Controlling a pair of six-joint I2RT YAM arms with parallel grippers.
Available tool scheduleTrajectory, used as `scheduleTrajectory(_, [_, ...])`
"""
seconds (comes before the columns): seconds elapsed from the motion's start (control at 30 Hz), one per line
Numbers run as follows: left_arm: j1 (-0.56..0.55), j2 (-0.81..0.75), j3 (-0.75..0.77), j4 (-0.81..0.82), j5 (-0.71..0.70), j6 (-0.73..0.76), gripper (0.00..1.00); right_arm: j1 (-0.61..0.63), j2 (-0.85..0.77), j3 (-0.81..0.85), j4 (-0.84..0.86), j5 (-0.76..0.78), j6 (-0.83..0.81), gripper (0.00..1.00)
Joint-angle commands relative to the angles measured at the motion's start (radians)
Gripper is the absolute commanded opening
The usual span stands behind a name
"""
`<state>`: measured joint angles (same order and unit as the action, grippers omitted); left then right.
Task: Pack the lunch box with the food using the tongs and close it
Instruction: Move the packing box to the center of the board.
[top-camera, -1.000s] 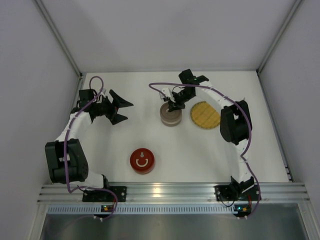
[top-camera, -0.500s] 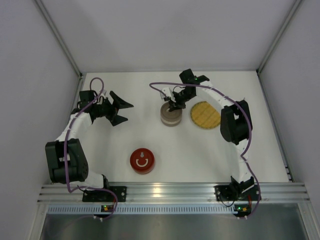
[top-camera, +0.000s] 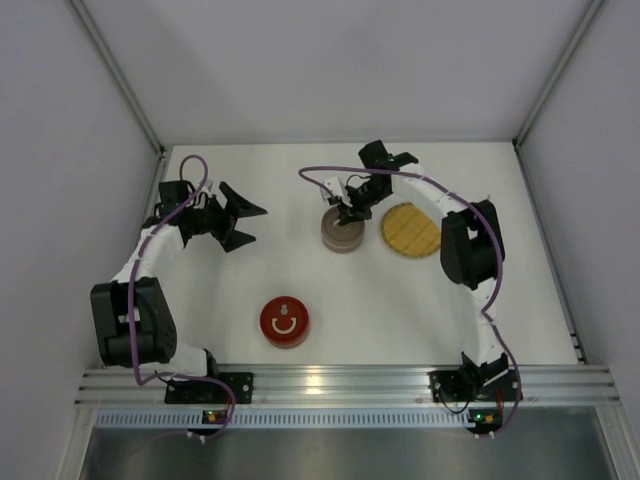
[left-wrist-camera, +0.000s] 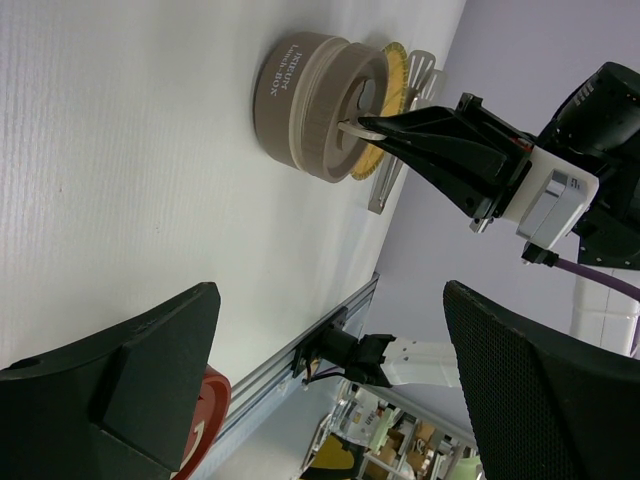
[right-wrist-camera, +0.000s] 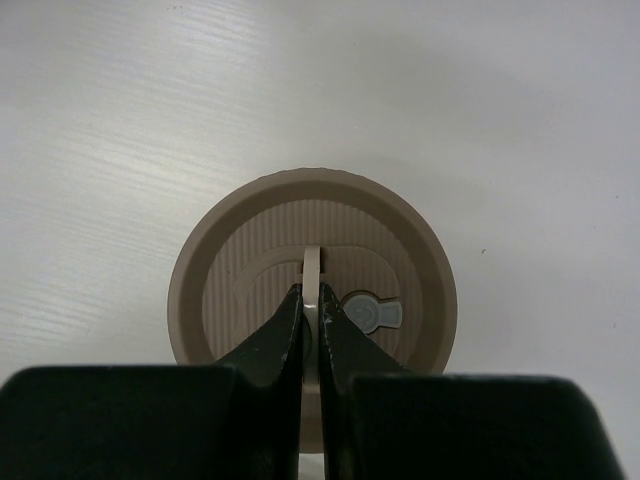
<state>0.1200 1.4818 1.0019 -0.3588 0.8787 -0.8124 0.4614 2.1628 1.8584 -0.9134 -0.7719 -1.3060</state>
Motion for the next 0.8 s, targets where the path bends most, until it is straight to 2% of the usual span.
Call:
scheduleTrajectory(0.0, [0.007,0.003,-0.003,0.046,0.022,-0.001,0.98,0.0,-0.011,-0.001,0.025,-0.04,-0.019,0.0])
scheduleTrajectory(0.4, [0.006,0.011,0.003,0.041,0.023,0.004,0.98,0.01,0.014,0.031,0.041,-0.003,0.1,0.0])
scheduleTrajectory(0.77, [0.007,0.009,0.007,0.034,0.019,0.007,0.98,0.011,0.057,0.082,-0.024,0.023,0.169,0.0])
